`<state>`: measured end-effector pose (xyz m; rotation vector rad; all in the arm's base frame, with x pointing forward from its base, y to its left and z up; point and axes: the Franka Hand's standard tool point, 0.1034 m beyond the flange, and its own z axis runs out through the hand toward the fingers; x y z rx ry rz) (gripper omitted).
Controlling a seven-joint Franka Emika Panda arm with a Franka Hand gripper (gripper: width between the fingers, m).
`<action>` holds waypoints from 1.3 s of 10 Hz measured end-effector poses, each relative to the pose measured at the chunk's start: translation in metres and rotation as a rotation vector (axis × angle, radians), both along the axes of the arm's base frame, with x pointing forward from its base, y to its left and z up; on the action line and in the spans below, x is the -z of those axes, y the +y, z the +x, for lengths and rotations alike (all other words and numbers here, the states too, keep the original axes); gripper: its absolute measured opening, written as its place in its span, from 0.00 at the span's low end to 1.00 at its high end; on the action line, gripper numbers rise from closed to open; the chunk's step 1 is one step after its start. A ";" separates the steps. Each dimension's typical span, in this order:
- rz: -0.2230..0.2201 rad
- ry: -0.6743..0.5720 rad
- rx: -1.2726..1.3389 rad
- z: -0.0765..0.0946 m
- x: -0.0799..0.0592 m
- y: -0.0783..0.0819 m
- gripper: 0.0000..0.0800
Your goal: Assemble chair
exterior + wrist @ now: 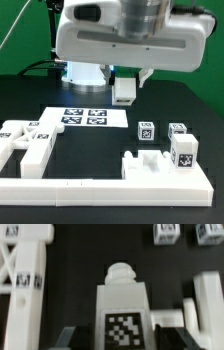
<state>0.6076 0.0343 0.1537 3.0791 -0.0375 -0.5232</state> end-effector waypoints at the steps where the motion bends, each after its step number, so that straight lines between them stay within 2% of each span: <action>1: 0.015 -0.084 -0.029 0.000 -0.006 -0.003 0.36; 4: 0.013 -0.359 -0.025 0.008 -0.003 -0.004 0.36; 7: 0.030 -0.645 0.024 0.013 0.024 0.007 0.36; 10: -0.019 -0.925 0.008 0.009 0.042 0.012 0.36; 11: -0.032 -0.987 0.014 0.010 0.043 0.013 0.36; 12: -0.035 -0.972 0.006 0.008 0.051 0.012 0.36; 13: -0.031 -0.951 0.008 0.007 0.052 0.013 0.36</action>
Offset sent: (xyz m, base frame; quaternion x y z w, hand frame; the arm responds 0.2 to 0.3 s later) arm 0.0000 0.0000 0.0000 0.0000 0.1938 0.0000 0.9810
